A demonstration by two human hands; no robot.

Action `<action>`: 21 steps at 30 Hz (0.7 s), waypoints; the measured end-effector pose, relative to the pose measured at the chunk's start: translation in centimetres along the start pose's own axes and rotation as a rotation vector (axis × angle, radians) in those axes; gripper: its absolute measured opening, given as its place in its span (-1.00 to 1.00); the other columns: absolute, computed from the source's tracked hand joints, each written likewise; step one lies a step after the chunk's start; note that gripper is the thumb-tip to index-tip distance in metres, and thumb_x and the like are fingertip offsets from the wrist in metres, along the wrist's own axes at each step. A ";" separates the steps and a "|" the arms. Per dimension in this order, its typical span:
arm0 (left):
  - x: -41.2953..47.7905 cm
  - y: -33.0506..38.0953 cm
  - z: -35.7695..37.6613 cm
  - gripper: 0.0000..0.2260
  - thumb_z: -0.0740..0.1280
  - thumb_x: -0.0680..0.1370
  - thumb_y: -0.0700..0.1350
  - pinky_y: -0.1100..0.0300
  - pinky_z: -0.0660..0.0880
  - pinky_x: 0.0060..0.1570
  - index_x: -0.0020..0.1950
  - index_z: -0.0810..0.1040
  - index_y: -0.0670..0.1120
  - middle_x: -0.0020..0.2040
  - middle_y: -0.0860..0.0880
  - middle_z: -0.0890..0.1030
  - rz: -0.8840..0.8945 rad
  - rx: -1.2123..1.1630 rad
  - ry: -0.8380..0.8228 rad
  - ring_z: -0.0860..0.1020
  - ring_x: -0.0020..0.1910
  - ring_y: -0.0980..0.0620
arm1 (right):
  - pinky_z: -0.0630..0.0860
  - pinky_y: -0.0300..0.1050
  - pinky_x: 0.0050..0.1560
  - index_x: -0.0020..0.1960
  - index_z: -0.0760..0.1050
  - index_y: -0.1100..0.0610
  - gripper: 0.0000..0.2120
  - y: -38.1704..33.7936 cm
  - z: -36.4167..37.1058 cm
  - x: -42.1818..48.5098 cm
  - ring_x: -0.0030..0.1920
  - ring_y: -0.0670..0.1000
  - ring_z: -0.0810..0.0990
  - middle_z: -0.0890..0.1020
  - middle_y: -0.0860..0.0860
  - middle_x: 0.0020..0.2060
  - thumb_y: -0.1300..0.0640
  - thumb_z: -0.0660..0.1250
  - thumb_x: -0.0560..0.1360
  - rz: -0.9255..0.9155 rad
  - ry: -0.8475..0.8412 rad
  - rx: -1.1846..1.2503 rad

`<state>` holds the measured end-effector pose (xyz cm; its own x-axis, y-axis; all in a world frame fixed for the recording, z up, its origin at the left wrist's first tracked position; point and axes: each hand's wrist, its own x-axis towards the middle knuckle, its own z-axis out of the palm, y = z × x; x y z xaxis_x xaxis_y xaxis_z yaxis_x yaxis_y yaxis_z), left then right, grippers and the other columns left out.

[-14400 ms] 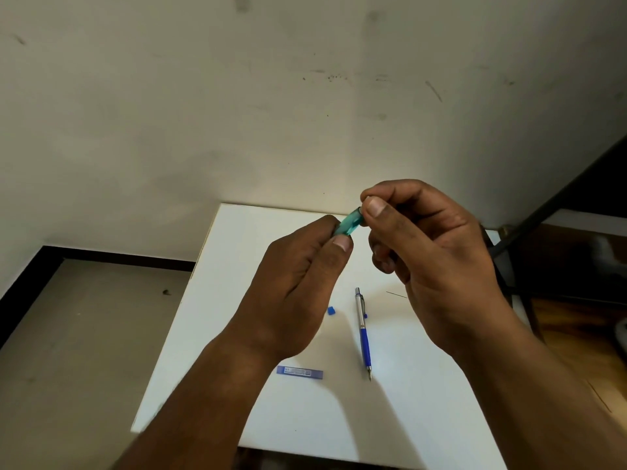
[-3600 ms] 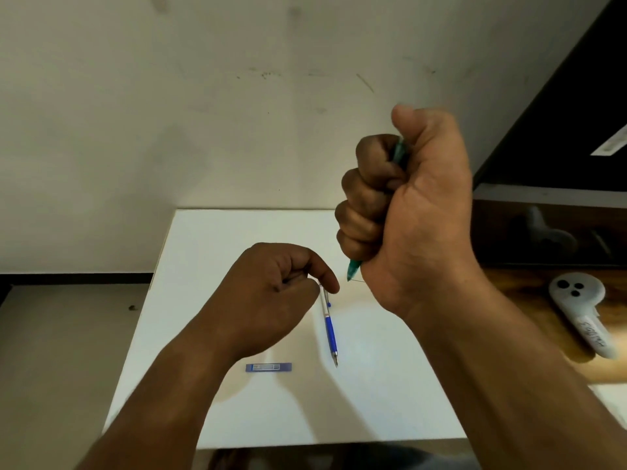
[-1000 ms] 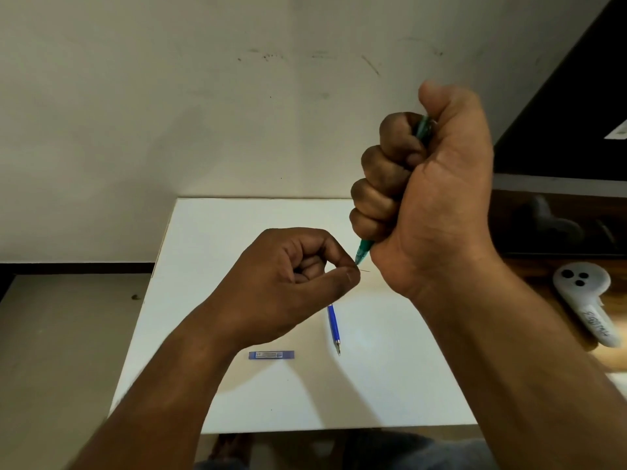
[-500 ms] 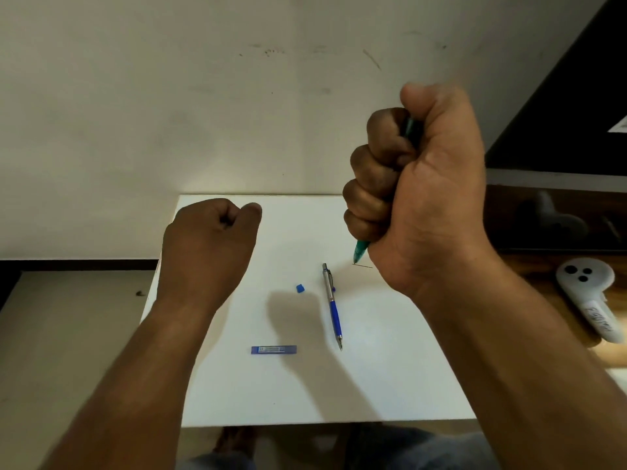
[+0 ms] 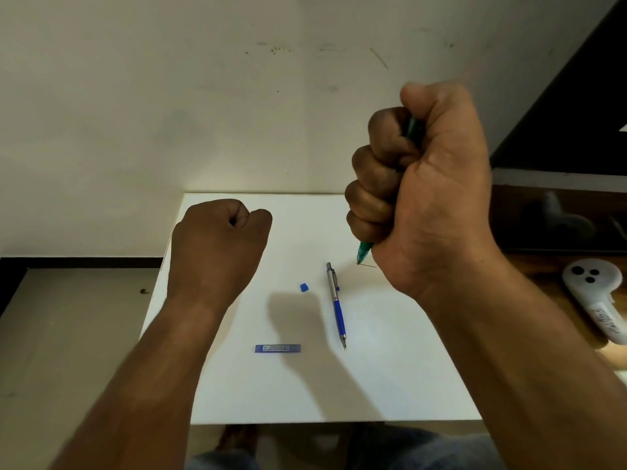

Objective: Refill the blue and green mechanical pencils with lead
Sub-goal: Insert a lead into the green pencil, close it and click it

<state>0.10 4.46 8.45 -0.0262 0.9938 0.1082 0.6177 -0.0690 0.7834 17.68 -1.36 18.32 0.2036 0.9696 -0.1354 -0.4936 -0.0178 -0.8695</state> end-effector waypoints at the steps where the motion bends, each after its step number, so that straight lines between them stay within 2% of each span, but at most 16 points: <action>1: 0.0 0.0 0.0 -0.64 0.34 0.49 -0.14 0.17 0.13 -0.46 -0.36 0.19 -0.15 -0.43 -0.04 0.19 0.001 -0.001 0.002 0.14 -0.43 0.05 | 0.09 -0.29 -0.46 -0.40 0.13 -0.02 -0.46 0.0 0.0 0.0 -0.55 -0.06 0.02 0.13 -0.11 -0.55 -0.12 0.07 0.72 -0.003 -0.006 0.004; 5: 0.0 0.0 0.1 -0.63 0.35 0.49 -0.16 0.25 0.11 -0.51 -0.38 0.19 -0.10 -0.47 0.03 0.15 0.015 -0.010 -0.002 0.14 -0.45 0.05 | 0.08 -0.30 -0.45 -0.40 0.12 -0.02 -0.47 0.0 -0.1 0.0 -0.55 -0.06 0.01 0.12 -0.11 -0.54 -0.10 0.06 0.73 -0.006 -0.003 0.008; 10: 0.1 0.0 0.1 -0.64 0.35 0.49 -0.16 0.24 0.16 -0.52 -0.36 0.20 -0.17 -0.42 -0.06 0.20 0.027 0.013 -0.001 0.15 -0.44 0.04 | 0.08 -0.29 -0.45 -0.39 0.12 -0.01 -0.47 0.1 -0.2 0.0 -0.55 -0.06 0.01 0.13 -0.11 -0.54 -0.10 0.07 0.73 -0.017 -0.011 -0.006; 14: 0.0 0.0 0.1 -0.63 0.35 0.49 -0.16 0.25 0.16 -0.53 -0.38 0.18 -0.10 -0.46 0.02 0.16 0.019 0.009 -0.024 0.15 -0.44 0.04 | 0.06 -0.27 -0.44 -0.40 0.12 -0.01 -0.46 0.1 -0.2 0.0 -0.53 -0.05 0.00 0.11 -0.11 -0.54 -0.12 0.07 0.73 -0.033 -0.011 -0.006; 17: 0.0 0.0 0.1 -0.63 0.34 0.48 -0.16 0.25 0.16 -0.53 -0.36 0.18 -0.12 -0.45 0.01 0.18 0.013 0.011 -0.032 0.15 -0.44 0.04 | 0.06 -0.27 -0.45 -0.40 0.12 -0.01 -0.47 0.2 -0.3 0.1 -0.54 -0.06 0.01 0.11 -0.10 -0.53 -0.09 0.06 0.73 -0.053 -0.007 -0.013; 19: 0.0 -0.2 0.1 -0.64 0.34 0.48 -0.15 0.26 0.16 -0.54 -0.35 0.17 -0.14 -0.45 0.00 0.18 0.012 0.011 -0.032 0.15 -0.44 0.04 | 0.09 -0.28 -0.46 -0.40 0.13 -0.01 -0.47 0.3 -0.4 0.2 -0.55 -0.06 0.02 0.13 -0.11 -0.54 -0.13 0.08 0.72 -0.063 -0.031 -0.004; 21: 0.1 -0.4 0.1 -0.64 0.34 0.48 -0.14 0.26 0.16 -0.54 -0.36 0.18 -0.12 -0.46 0.02 0.17 0.007 0.007 -0.034 0.15 -0.45 0.04 | 0.10 -0.27 -0.46 -0.39 0.15 -0.01 -0.45 0.7 -0.7 0.6 -0.54 -0.06 0.03 0.14 -0.11 -0.53 -0.26 0.09 0.68 -0.043 -0.077 -0.018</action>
<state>-0.09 4.61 8.13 0.0048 0.9956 0.0931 0.6229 -0.0758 0.7786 18.08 -0.94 17.28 0.1583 0.9855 -0.0613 -0.4707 0.0208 -0.8820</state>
